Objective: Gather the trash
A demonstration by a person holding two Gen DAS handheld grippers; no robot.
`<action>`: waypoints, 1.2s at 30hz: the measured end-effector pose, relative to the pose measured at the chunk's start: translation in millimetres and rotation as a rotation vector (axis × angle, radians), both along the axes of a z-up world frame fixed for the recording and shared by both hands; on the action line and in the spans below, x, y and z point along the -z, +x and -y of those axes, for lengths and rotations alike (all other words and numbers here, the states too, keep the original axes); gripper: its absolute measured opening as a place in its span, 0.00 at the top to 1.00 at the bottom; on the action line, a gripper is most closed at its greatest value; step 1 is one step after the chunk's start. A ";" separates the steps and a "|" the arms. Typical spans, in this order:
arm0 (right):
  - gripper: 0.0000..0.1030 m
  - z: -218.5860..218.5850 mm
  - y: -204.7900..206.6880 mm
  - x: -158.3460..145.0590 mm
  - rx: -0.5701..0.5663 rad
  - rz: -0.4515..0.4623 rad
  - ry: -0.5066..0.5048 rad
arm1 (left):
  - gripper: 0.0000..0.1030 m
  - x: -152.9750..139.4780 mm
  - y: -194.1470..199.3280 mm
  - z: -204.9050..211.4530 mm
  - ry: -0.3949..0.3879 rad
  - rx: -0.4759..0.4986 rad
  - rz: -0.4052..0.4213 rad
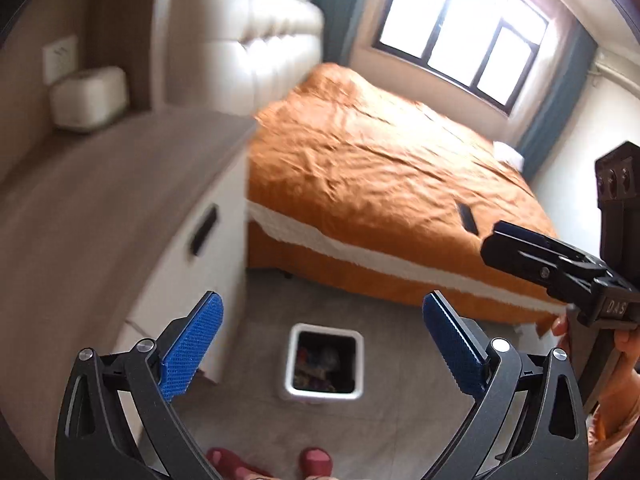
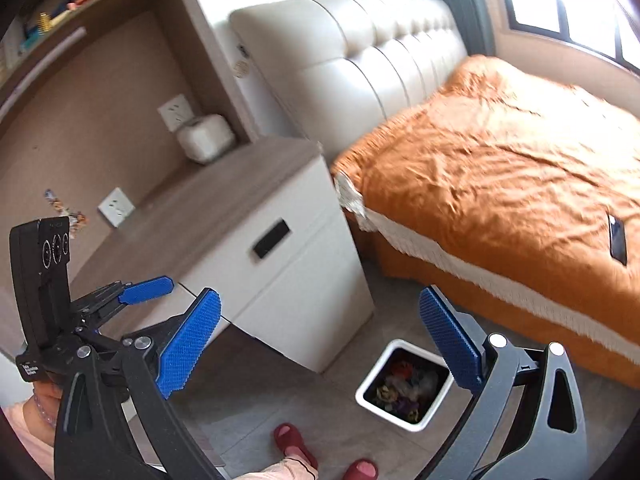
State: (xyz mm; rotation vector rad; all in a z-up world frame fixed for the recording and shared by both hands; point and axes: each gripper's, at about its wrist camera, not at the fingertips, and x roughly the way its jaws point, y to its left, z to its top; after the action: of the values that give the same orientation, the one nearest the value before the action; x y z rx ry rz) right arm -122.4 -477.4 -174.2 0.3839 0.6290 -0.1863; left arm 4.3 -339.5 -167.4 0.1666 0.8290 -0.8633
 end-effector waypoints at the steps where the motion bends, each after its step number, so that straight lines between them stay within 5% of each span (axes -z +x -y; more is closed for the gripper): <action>1: 0.04 -3.0 1.3 -6.8 -0.018 0.012 -0.007 | 0.05 -9.1 -1.1 -5.3 0.000 -0.023 0.018; 10: 0.04 -49.2 26.0 -70.4 -0.166 0.156 -0.065 | 0.05 -92.1 0.4 -78.3 0.027 -0.342 0.210; 18: 0.04 -132.8 59.0 -102.6 -0.246 0.210 -0.142 | 0.05 -123.0 22.2 -175.3 0.046 -0.538 0.241; 26: 0.04 -229.4 100.6 -126.9 -0.282 0.294 -0.204 | 0.05 -146.1 37.7 -268.7 0.095 -0.608 0.330; 36: 0.04 -308.1 134.4 -127.4 -0.275 0.299 -0.261 | 0.05 -162.0 57.0 -334.5 0.084 -0.621 0.334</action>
State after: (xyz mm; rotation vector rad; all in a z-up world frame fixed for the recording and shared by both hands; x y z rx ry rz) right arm 12.0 -169.4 -46.8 0.0678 0.3502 0.0526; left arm 61.2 -5.0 -5.4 0.1121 0.5505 -0.2056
